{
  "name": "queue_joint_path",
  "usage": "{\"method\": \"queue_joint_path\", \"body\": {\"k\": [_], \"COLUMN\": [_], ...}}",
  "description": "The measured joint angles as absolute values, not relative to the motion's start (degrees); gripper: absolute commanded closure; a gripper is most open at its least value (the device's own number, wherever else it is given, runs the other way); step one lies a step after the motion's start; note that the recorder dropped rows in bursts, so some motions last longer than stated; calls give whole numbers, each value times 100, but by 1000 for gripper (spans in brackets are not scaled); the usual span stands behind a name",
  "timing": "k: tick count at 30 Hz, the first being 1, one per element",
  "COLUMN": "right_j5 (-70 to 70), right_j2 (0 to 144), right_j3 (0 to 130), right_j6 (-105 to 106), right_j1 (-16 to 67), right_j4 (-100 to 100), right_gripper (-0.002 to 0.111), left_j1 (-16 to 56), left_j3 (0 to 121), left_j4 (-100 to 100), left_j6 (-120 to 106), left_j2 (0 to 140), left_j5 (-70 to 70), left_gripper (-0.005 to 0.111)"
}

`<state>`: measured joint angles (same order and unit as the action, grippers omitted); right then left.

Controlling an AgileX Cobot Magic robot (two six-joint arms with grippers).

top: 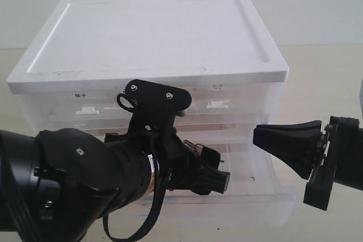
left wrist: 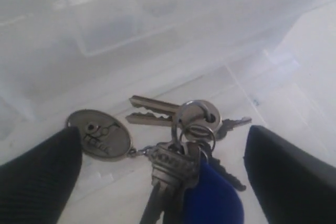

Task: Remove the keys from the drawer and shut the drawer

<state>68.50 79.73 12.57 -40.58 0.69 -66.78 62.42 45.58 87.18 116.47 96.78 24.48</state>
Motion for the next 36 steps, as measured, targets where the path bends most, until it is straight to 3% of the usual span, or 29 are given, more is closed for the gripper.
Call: {"method": "queue_joint_path", "body": {"k": [4,8,9,36], "right_j5": [6850,6850,6850,6850], "right_j2": [7973,7973,7973,7973], "right_j3": [1257,1257,1257,1257], "right_j6": [-4058,-4068,-4068,-4115], "right_j1": [69,69,69,69], "right_j4": [-6678,-6678,-6678,-6678], "right_gripper": [108,108,108,108], "left_j1": [6230,6230,6230,6320], "left_j3": [4569,4569,4569,4560], "left_j4": [9131,9346,9359,9393], "left_j6": [11836,11986,11986,11189], "left_j2": [9902,9914,9914,8628], "left_j5": [2472,2511,2511,2279], "left_gripper": [35,98,102,102]}}
